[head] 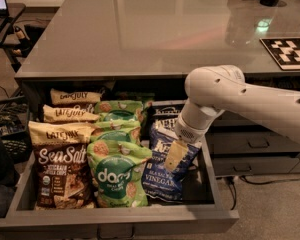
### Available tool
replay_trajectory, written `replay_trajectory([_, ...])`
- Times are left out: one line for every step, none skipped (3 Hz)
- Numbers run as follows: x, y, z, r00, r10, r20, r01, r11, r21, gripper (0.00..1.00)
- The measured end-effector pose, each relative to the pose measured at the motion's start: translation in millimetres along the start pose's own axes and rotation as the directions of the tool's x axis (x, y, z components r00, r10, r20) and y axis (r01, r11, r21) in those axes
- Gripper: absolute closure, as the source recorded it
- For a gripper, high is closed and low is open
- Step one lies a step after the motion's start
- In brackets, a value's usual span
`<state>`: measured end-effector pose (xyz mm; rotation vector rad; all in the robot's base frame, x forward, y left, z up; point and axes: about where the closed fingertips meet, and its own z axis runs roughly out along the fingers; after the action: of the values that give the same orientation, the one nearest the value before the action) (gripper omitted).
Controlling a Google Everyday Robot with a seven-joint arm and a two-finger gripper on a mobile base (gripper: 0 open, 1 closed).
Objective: Pick blue chip bag from top drawer and place on counter
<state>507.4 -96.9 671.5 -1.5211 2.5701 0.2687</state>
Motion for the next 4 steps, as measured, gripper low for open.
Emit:
replay_trajectory([4,-7,5,1.0,-0.003,-0.011,0.003,1.0,0.004,0.13])
replay_trajectory([11,-4,18,1.0,0.0,-0.029,-0.001,0.9998,-0.022,0.14])
replay_trajectory([19,4,31,0.999,-0.002,-0.05,0.0,0.9992,-0.041,0.32])
replay_trajectory([19,4,31,0.999,-0.002,-0.051,0.0,0.9992,-0.041,0.55])
